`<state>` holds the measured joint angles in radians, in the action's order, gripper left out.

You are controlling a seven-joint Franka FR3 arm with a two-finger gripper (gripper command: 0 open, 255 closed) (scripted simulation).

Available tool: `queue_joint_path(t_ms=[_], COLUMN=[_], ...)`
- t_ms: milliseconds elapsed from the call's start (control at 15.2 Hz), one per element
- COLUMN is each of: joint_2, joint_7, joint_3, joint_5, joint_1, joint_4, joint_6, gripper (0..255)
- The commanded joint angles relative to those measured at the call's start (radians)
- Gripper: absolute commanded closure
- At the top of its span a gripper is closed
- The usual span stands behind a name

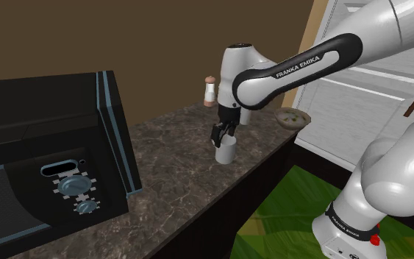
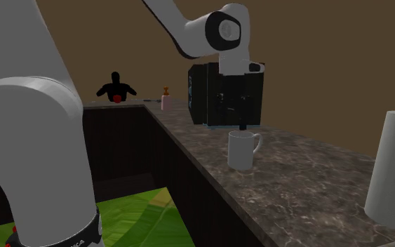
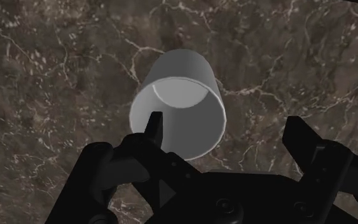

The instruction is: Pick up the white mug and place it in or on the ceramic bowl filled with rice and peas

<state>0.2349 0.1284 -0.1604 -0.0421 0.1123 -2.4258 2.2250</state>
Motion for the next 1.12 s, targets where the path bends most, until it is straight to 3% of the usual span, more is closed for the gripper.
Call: queue_joint_path(t_ms=[0,462,924,990,1056], joint_2=[-0.038,-0.097,-0.097,-0.097,-0.097], joint_7=[0.003,0.011,0.011,0.011,0.011], joint_3=[-0.005,-0.009,-0.009,-0.009,-0.009], joint_5=[0.008,0.018,0.018,0.018,0.018], joint_1=[0.0,-0.002,-0.002,-0.002,-0.002], joint_4=[0.0,-0.036,-0.036,-0.036,-0.036], joint_6=[0.044,0.14,0.14,0.14,0.14], gripper=[0,0,0,255,255])
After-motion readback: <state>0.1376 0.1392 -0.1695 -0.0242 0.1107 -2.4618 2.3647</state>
